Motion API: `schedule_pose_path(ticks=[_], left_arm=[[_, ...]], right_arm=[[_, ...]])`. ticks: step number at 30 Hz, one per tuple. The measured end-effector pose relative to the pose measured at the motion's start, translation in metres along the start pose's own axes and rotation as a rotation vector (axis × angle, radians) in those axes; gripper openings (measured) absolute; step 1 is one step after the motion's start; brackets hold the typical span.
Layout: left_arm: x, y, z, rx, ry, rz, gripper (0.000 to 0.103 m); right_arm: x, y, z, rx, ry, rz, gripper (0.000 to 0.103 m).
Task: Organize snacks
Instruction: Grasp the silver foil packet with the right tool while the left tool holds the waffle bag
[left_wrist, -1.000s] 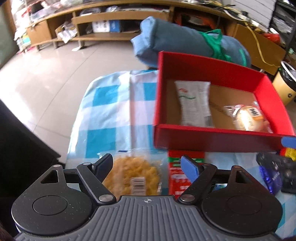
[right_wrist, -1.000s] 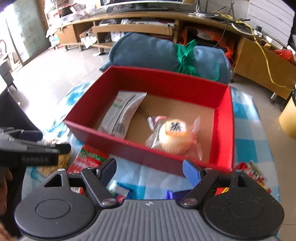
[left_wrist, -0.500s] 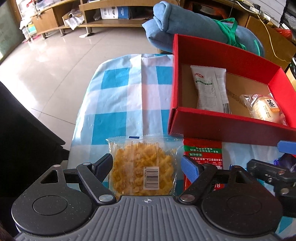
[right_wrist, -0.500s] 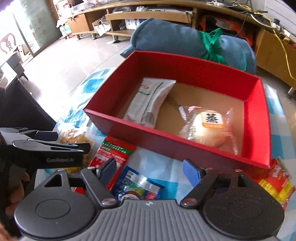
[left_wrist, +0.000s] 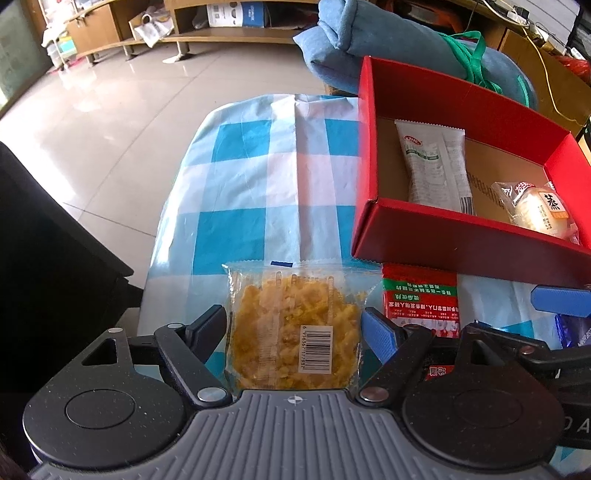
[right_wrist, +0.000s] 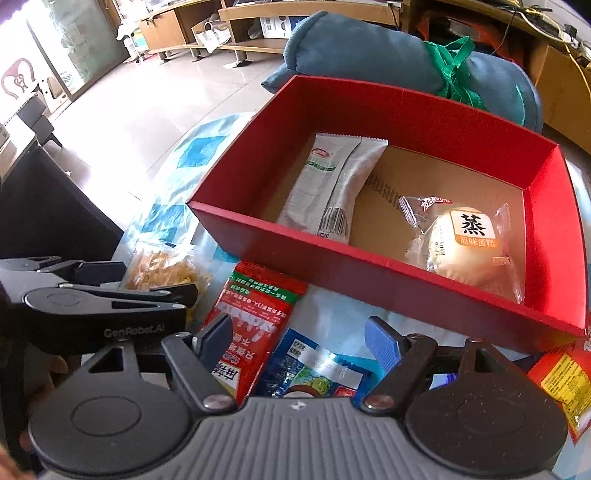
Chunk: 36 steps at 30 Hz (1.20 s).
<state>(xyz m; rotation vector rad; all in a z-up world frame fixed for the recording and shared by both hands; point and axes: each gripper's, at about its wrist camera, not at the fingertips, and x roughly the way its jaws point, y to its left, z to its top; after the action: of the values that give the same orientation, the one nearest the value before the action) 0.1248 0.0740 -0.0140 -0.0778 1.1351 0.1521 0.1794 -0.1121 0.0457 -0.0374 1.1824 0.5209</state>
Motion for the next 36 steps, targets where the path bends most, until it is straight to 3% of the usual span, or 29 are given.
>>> schedule_pose_path(ticks=[9,22,28,31,36], left_arm=[[0.012,0.011,-0.004,-0.035,0.065,-0.055,0.087],[0.014,0.026,-0.006,-0.066,0.089,-0.09,0.081],[0.014,0.025,-0.006,-0.063,0.093,-0.095,0.081],[0.015,0.028,-0.005,-0.075,0.1,-0.104,0.081],[0.016,0.03,-0.005,-0.085,0.106,-0.11,0.081]], right_arm=[[-0.006,0.014,-0.011,0.02,0.016,0.03,0.072],[-0.015,0.024,-0.017,0.102,0.009,0.078,0.072],[-0.01,0.028,-0.024,0.137,0.051,0.116,0.071],[-0.002,0.032,-0.029,0.154,0.082,0.134,0.058],[0.002,0.038,-0.034,0.141,0.101,0.107,0.058]])
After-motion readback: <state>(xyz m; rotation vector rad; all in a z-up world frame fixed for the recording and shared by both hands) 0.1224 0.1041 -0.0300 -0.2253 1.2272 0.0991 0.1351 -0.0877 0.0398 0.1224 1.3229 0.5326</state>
